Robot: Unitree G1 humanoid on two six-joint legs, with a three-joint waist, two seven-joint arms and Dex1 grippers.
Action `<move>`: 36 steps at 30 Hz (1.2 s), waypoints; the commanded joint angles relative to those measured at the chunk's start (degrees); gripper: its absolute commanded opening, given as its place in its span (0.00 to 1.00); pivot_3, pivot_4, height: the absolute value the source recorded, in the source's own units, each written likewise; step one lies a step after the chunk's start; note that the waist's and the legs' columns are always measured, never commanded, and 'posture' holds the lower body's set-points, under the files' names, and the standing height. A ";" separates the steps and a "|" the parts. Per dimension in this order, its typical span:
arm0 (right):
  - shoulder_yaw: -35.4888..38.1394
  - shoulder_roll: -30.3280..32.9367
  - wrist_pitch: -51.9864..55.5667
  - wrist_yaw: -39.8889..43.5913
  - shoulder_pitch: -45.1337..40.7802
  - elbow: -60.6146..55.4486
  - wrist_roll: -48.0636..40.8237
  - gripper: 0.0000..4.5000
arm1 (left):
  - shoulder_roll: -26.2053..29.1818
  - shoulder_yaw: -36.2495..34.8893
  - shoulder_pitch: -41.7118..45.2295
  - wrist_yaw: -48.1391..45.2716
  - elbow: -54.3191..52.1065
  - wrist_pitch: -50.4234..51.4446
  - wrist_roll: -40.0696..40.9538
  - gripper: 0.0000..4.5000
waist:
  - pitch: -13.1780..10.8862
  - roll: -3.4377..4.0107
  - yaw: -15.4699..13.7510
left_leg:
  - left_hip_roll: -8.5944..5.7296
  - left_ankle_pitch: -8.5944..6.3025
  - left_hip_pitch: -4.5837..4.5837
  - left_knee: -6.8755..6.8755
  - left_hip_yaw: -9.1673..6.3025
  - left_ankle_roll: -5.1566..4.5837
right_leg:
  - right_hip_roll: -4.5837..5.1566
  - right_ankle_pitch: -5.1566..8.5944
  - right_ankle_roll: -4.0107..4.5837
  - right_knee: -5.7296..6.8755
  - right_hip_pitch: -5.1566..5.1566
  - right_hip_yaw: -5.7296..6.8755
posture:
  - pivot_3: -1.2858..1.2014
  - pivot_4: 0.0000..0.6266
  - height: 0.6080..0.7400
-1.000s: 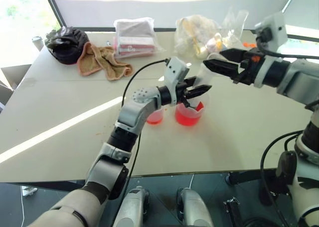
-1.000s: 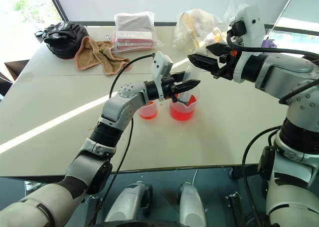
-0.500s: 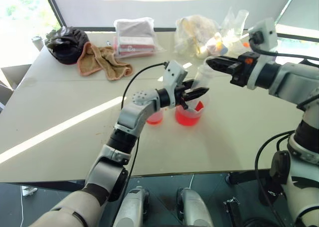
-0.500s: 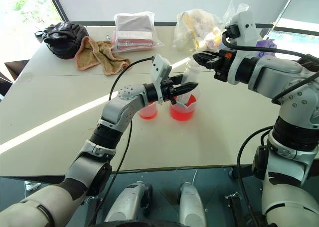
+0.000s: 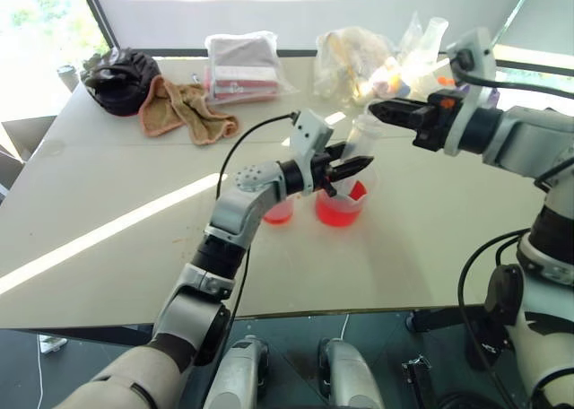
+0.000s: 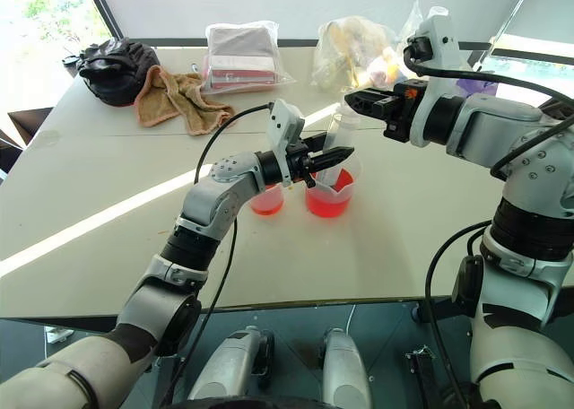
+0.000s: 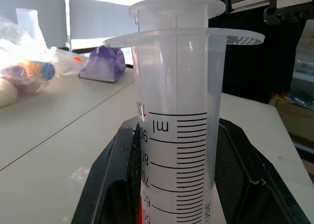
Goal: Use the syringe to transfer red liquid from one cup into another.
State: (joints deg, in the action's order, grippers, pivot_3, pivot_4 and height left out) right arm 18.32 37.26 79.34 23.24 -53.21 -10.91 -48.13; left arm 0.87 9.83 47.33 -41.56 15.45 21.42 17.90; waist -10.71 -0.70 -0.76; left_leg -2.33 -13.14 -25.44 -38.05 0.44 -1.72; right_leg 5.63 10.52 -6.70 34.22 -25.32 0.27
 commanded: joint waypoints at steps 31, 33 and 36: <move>4.26 1.91 -3.34 0.49 -6.36 1.27 -3.42 0.01 | -0.95 1.52 -1.06 0.09 -0.25 0.88 -0.81 0.32 | 0.00 0.00 0.01 | 0.00 -0.01 -0.01 0.00 0.00 -0.01 | 0.03 0.01 0.01 -0.02 0.00 0.00 | 0.52 0.24 1.00; 4.12 1.99 -2.40 0.97 -6.04 0.82 -4.31 0.01 | -1.09 1.19 -0.74 0.29 -0.38 1.03 -0.59 0.32 | 0.00 0.00 0.01 | 0.00 -0.01 -0.01 0.00 0.00 -0.02 | 0.04 0.01 0.01 -0.02 0.00 0.00 | 0.52 0.24 1.00; 4.21 1.95 -1.86 0.85 -5.97 0.68 -5.01 0.26 | -1.05 0.85 -0.39 0.30 -0.46 0.96 -0.53 0.32 | 0.01 0.01 -0.06 | 0.00 -0.01 -0.01 0.00 0.00 -0.02 | 0.03 0.01 0.01 -0.02 0.00 0.00 | 0.52 0.24 1.00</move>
State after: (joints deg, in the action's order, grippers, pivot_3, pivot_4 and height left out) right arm 19.86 38.53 79.03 23.65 -57.15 -7.74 -51.57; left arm 0.52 9.87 46.83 -40.99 15.76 22.25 17.45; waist -10.70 -0.69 -0.82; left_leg -2.33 -13.15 -25.45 -38.05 0.44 -1.74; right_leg 5.66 10.52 -6.69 34.20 -25.32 0.28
